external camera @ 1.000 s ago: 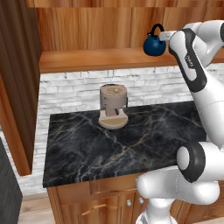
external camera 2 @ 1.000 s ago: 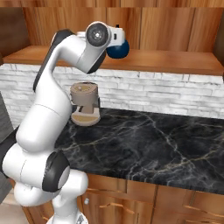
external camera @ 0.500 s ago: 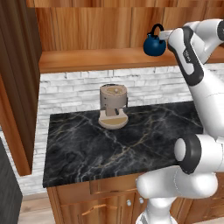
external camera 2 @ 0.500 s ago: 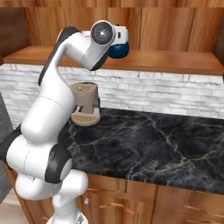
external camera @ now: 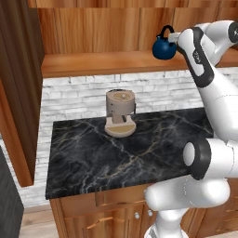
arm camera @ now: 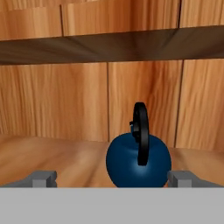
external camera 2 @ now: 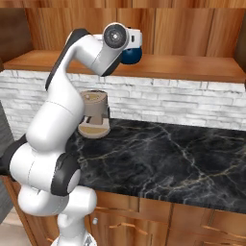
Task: Open the cabinet, pick the kettle from the cabinet, and place it in the sink.
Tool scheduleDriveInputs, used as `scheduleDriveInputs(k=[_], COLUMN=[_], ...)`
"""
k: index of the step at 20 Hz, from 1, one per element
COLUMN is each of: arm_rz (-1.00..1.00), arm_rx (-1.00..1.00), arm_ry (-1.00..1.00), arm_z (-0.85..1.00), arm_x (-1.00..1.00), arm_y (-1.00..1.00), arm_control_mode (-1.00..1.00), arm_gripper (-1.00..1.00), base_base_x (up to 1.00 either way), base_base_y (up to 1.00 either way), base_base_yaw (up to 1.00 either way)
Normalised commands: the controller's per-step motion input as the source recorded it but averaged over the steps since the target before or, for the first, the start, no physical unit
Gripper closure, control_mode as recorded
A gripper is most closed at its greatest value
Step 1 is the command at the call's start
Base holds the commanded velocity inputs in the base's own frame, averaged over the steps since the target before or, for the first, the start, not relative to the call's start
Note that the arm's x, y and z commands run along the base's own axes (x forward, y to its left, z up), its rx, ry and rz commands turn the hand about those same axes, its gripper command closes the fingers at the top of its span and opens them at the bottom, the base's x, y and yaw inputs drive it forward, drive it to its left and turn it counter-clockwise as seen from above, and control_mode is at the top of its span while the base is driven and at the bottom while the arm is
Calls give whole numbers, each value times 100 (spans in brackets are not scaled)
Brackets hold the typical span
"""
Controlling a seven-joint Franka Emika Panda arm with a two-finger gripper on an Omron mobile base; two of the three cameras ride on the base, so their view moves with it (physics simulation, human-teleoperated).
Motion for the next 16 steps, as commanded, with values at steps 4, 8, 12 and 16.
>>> scheduleDriveInputs(k=[4,8,12,16], arm_rz=[0,0,-1,-2], arm_rx=[0,0,0,0], arm_ry=[0,0,0,0], arm_z=[-3,-6,-7,-9], arm_x=[19,22,22,20], arm_y=[0,0,0,0], arm_control_mode=[-100,-100,-100,-100], arm_gripper=[-100,-100,-100,-100], base_base_x=[0,0,0,0], base_base_y=[0,0,0,0], base_base_yaw=[0,0,0,0])
